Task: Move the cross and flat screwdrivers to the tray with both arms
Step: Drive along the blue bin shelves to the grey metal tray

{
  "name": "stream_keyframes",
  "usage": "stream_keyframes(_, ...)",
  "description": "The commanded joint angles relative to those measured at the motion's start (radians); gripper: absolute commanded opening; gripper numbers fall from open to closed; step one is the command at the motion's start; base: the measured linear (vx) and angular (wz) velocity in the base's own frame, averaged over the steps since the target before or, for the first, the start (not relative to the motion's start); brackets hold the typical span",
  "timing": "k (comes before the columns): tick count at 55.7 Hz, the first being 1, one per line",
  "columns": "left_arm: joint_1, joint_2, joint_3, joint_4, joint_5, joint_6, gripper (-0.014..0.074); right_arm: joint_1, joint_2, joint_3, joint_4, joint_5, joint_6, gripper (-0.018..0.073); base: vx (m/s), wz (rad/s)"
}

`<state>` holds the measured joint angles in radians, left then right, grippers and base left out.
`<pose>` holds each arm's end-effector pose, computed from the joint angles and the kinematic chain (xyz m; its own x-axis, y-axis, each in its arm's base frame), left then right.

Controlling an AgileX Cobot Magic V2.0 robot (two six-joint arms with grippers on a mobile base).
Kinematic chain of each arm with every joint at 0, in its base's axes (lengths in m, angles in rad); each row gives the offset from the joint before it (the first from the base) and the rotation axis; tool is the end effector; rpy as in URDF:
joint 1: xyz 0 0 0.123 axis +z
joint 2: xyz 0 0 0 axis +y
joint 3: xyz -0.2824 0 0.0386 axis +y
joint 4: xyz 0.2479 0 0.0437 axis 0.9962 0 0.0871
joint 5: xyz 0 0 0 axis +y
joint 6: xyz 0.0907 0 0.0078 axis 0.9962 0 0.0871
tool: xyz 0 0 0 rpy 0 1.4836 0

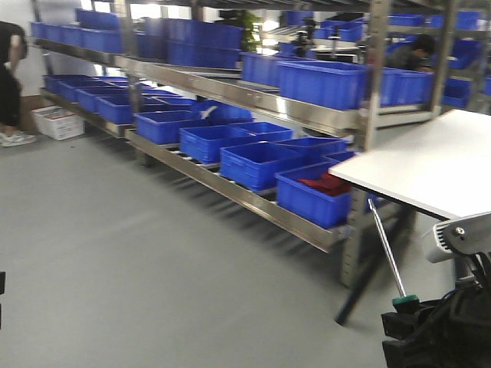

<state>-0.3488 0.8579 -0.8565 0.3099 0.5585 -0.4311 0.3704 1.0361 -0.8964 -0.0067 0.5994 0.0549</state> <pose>0.1679 -0.0454 0.3660 -0.4371 -0.0145 -0.8993 0.1302 0.9883 -0.0792 0.1988 0.0768 0.3391 -0.5826 -0.1733 -0.7941 -0.3308 0.9430 0.0369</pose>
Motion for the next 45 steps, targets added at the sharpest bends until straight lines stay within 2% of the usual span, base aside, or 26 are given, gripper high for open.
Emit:
stream_keyframes(1, -0.001, -0.008, -0.031, 0.017, -0.083, -0.009, 0.0003, -0.003, -0.017, -0.031, -0.006, -0.080, -0.005, -0.0008, 0.60, 0.50)
stream_keyframes(45, -0.001, -0.008, -0.031, 0.017, -0.083, -0.009, 0.0003, -0.003, -0.017, -0.031, -0.006, -0.080, -0.005, -0.0008, 0.61, 0.52)
